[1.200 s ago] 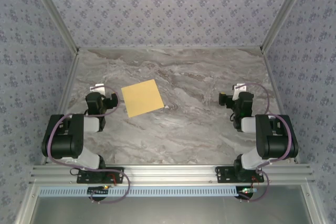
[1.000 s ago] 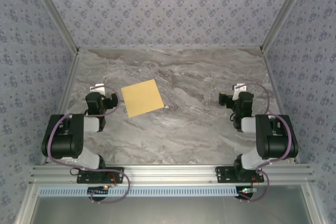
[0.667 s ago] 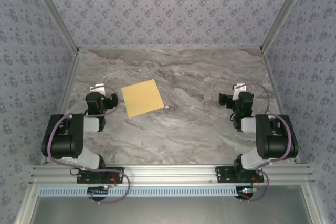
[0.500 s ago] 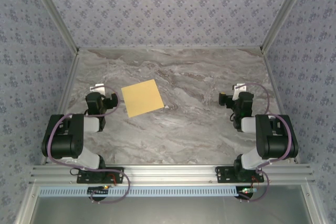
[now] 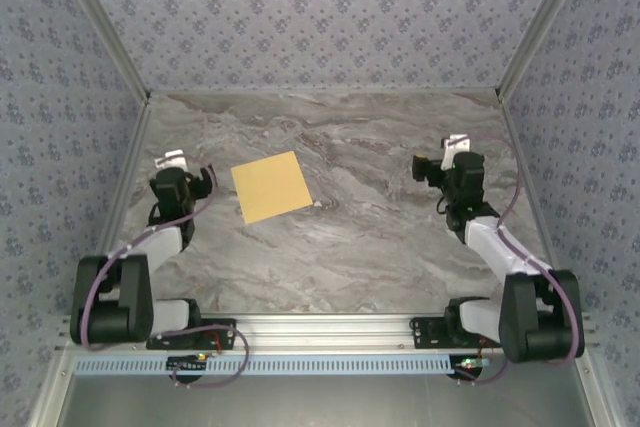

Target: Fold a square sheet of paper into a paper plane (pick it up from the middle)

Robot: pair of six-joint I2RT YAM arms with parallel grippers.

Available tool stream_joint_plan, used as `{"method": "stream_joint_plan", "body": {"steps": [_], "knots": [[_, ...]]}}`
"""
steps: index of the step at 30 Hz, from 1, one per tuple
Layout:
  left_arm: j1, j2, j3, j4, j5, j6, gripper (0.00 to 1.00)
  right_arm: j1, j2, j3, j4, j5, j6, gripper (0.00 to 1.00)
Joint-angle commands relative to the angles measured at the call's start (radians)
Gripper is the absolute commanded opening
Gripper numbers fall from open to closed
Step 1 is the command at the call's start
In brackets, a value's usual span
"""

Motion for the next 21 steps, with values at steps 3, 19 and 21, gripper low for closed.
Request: {"method": "stream_joint_plan", "body": {"steps": [3,19,21], "knots": [[0.001,-0.131,0.205,-0.548,0.016,-0.301,0.99,0.156,0.015,0.172,-0.416,0.057,0.315,1.00],[0.003,-0.193,0.355,-0.909,0.160,-0.379,0.99,0.661,0.803,0.872,-0.582,0.000,0.580,0.94],[0.002,-0.191,0.353,-0.907,0.165,-0.383,0.99,0.688,0.887,0.952,-0.591,-0.027,0.581,0.88]]}}
